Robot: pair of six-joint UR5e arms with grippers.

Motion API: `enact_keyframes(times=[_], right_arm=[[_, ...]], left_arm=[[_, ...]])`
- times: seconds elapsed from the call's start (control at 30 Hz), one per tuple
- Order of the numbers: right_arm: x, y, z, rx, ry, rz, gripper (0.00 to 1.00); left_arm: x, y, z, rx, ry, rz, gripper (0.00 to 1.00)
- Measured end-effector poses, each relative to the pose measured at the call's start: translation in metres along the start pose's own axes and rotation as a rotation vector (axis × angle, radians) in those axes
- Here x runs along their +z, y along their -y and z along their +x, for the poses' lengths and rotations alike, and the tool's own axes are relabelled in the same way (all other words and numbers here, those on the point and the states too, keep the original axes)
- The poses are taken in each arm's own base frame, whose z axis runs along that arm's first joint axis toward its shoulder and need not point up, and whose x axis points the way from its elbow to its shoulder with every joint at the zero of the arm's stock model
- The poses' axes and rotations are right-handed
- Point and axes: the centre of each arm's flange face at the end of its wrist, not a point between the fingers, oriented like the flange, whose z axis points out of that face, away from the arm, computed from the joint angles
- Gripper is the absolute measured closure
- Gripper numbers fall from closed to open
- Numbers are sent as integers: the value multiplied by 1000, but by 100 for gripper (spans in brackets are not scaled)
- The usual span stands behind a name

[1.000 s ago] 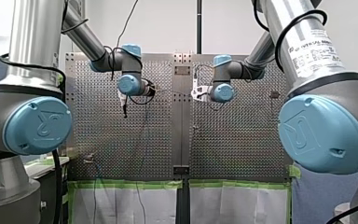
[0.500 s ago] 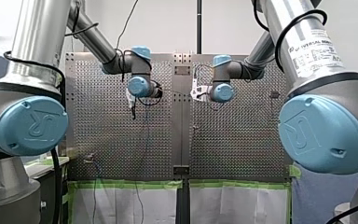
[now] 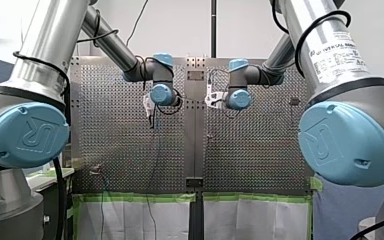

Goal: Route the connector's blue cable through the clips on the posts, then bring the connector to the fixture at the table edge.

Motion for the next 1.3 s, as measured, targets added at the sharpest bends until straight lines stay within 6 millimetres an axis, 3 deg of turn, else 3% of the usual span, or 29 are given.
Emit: enact_keyframes(times=[0.27,0.73,1.3], right_arm=[[0,0,0,0,0,0,100],[0,0,0,0,0,0,100],[0,0,0,-3,0,3,100]], left_arm=[[11,7,-18,-6,37,-20,0],[14,7,-1,40,8,-48,0],[24,3,-13,105,24,-115,0]])
